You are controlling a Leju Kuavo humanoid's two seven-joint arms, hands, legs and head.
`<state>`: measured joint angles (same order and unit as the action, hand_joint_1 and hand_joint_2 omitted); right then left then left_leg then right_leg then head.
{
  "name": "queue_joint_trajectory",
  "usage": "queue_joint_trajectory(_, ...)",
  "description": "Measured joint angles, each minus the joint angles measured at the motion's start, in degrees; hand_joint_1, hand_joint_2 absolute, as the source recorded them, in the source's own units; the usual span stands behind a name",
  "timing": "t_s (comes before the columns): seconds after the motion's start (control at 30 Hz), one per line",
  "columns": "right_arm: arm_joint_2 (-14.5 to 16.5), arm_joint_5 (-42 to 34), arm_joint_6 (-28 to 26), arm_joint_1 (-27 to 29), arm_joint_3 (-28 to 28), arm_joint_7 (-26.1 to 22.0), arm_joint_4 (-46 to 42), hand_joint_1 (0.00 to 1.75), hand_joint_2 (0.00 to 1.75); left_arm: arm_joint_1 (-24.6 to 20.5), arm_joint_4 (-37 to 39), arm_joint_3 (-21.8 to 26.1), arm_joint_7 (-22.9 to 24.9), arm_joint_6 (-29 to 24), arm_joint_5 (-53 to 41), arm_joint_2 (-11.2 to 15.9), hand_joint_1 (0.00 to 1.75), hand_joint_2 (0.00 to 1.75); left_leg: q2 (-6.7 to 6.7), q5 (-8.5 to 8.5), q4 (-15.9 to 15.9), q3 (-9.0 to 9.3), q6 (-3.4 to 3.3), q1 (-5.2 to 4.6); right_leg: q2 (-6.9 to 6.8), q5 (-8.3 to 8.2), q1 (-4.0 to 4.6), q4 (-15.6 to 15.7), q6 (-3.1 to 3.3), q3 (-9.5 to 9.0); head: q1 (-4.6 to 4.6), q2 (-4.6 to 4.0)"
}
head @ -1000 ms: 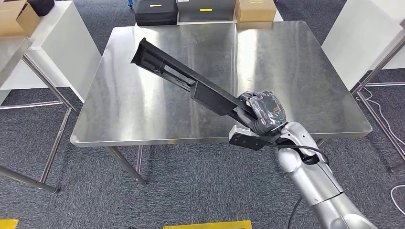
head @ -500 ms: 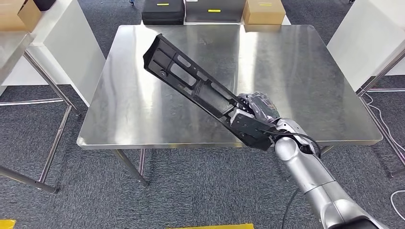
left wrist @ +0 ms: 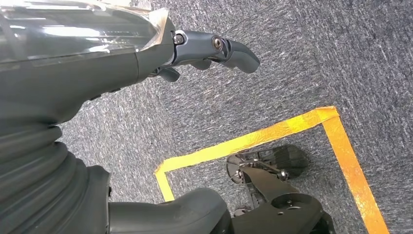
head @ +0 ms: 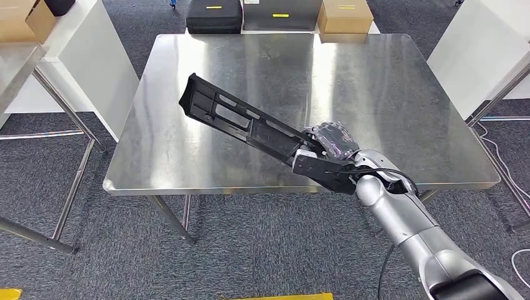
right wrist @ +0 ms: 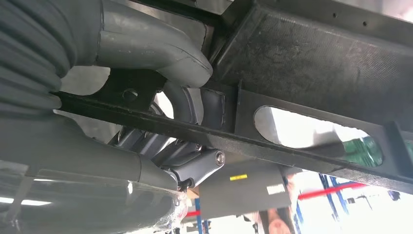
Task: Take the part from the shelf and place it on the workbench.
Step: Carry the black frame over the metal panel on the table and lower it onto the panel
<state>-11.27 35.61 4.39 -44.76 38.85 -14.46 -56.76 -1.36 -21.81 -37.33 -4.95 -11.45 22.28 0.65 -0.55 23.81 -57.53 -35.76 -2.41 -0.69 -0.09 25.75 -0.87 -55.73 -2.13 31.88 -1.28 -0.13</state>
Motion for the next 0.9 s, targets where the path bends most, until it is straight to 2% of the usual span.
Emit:
queue_joint_trajectory(0.2, -0.2, 1.0, -2.7, -2.3, 1.5, 2.1, 2.5, 1.75, 1.75, 0.0, -0.5, -1.5, -0.4, -1.0, 2.3, 0.2, 0.0, 1.75, 0.0, -0.05, 0.0, 0.03, -0.03, 0.18, 0.0, -0.01, 0.08, -0.1, 0.0, 0.03, 0.02, 0.0)
queue_joint_trajectory(0.43, -0.8, 2.0, -5.5, -5.1, 0.3, 2.7, 3.0, 1.75, 1.75, 0.4, -1.2, -3.3, -0.6, -2.2, 4.5, 0.4, 0.0, 1.75, 0.05, -0.06, 0.0, 0.03, -0.02, 0.18, 0.02, -0.01, 0.16, -0.1, 0.0, 0.02, 0.02, 0.0)
queue_joint_trajectory(0.6, -0.8, 5.2, -4.2, -6.3, 0.1, 2.3, 3.0, 1.75, 1.75, 0.4, -1.8, -5.2, -0.9, -2.6, 6.4, 0.7, 0.0, 1.75, 0.05, -0.06, 0.0, 0.02, -0.02, 0.18, 0.02, -0.01, 0.2, -0.1, 0.0, 0.01, 0.01, 0.0)
queue_joint_trajectory(0.9, -0.3, 5.7, -2.0, -7.7, 1.5, 1.6, 3.7, 1.75, 1.75, 0.5, -2.3, -7.5, -1.5, -3.1, 8.8, 1.1, 0.0, 1.75, 0.03, -0.07, 0.0, 0.02, -0.03, 0.18, 0.01, -0.01, 0.2, -0.1, 0.0, 0.0, 0.01, 0.0)
